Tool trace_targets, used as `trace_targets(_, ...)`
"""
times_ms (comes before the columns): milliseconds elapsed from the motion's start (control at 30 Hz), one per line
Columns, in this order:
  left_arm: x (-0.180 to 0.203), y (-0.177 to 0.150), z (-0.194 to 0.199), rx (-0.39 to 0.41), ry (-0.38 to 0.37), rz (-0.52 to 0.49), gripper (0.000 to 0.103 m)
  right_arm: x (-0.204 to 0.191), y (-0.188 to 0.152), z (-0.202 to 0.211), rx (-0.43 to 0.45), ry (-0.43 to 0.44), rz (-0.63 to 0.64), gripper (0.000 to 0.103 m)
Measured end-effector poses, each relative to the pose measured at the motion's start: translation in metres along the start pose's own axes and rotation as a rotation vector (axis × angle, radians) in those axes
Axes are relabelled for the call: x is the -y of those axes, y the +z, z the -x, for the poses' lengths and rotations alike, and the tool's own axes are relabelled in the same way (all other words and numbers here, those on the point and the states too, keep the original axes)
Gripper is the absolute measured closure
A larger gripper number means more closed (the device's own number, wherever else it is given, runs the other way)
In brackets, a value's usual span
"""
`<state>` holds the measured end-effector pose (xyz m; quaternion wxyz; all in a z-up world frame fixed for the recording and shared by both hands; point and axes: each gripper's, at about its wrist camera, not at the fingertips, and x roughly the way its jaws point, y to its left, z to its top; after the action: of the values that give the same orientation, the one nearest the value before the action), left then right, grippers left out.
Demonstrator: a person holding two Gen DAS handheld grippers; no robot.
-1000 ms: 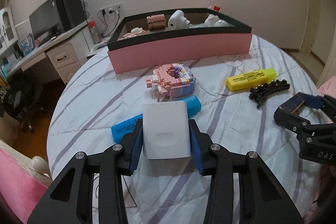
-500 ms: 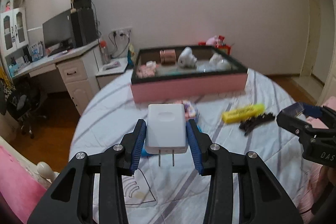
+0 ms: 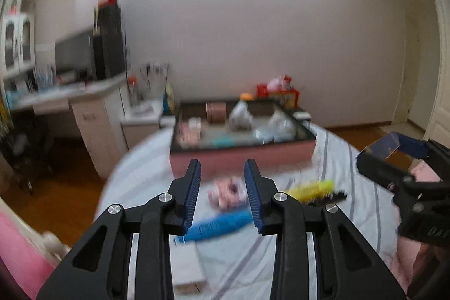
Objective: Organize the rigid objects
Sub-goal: 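Lift the white box and blue tin and carry them over the pink box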
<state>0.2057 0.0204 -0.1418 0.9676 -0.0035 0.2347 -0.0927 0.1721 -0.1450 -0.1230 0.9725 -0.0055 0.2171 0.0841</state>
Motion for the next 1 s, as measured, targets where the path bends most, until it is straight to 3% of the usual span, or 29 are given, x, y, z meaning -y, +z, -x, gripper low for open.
trace_targets(200,-0.023,-0.055,-0.034,-0.157,0.005,0.053,0.055,0.01,-0.035,-0.031,-0.121,0.019,-0.047,0.019)
trace_targets(233,-0.027,-0.06,-0.036,-0.16,-0.001,0.065,0.054,0.012,-0.039,-0.034,-0.133,0.022,-0.054,0.019)
trace_targets(300,-0.032,-0.065,-0.033,-0.135,0.009,0.066,0.043,0.014,-0.046,-0.039,-0.152,0.031,-0.067,0.019)
trace_targets(400,-0.042,-0.068,-0.039,-0.169,-0.003,0.096,0.039,0.015,-0.049,-0.044,-0.166,0.041,-0.074,0.019)
trace_targets(500,-0.041,-0.078,-0.048,-0.216,0.018,0.073,0.039,0.015,-0.05,-0.044,-0.167,0.053,-0.08,0.019)
trace_targets(600,-0.035,-0.084,-0.042,-0.213,0.025,0.039,0.039,0.013,-0.05,-0.043,-0.169,0.058,-0.076,0.019)
trace_targets(700,-0.039,-0.087,-0.036,-0.209,0.036,0.056,0.06,0.012,-0.052,-0.044,-0.177,0.064,-0.075,0.019)
trace_targets(733,-0.039,-0.087,-0.035,-0.207,0.038,0.05,0.062,0.012,-0.052,-0.044,-0.177,0.066,-0.075,0.019)
trace_targets(1000,-0.023,-0.063,-0.017,-0.132,0.029,0.013,0.063,0.008,-0.044,-0.031,-0.127,0.055,-0.052,0.019)
